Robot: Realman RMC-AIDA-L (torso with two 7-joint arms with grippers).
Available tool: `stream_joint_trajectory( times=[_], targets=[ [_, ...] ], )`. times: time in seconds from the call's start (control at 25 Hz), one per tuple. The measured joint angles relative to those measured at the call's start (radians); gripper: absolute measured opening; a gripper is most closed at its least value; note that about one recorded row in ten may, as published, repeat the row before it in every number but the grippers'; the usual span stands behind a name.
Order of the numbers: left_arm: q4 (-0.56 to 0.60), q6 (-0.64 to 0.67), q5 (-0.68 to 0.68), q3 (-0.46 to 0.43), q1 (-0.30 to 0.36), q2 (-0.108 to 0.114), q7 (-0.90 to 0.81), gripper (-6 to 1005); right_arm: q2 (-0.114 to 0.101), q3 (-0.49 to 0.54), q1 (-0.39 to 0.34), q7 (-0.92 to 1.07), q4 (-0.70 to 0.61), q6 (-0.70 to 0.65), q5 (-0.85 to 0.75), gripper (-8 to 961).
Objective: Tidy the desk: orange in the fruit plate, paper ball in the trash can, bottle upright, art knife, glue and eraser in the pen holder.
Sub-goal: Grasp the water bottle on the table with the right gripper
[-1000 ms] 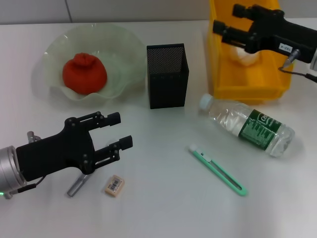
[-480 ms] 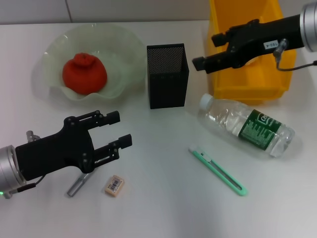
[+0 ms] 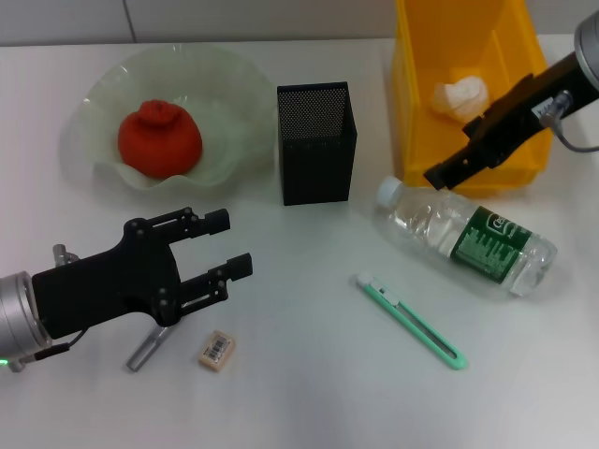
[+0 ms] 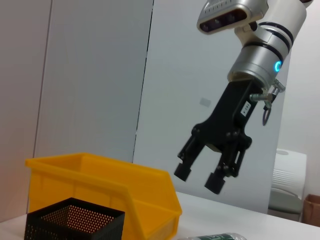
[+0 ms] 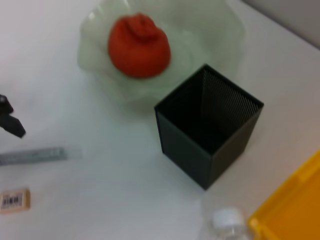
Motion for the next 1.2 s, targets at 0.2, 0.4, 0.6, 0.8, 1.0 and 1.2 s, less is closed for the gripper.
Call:
stream_joint_trajectory(
  times=[0.2, 0.4, 0.6, 0.8, 1.0, 1.2],
  targets=[
    [-0.002, 0.0, 0.001, 0.0, 0.0, 0.0, 0.0, 601, 0.001, -0.007, 0.001, 0.018, 0.018, -0.037, -0.043, 837],
    [-0.004, 0.001, 0.001, 0.0, 0.0, 0.0, 0.0, 601, 0.001, -0.012, -0.002, 0.021, 0.035, -0.043, -0.087, 837],
    [-0.005, 0.001, 0.004, 0.0, -0.001, -0.001, 0.0, 601, 0.001, -0.021, 0.004, 0.025, 0.082, -0.044, -0.134, 837],
    [-0.006, 0.0, 0.004, 0.0, -0.002, -0.002, 0.0, 601, 0.001, -0.042, 0.005, 0.026, 0.125, -0.02, -0.152, 837],
    [-0.006, -0.001, 0.005, 0.0, -0.001, -0.002, 0.0, 601, 0.002, -0.076, 0.005, 0.029, 0.173, 0.016, -0.168, 838],
    [-0.006, -0.001, 0.005, 0.0, -0.002, -0.002, 0.0, 601, 0.004, -0.099, 0.016, 0.035, 0.21, 0.047, -0.198, 838]
  ],
)
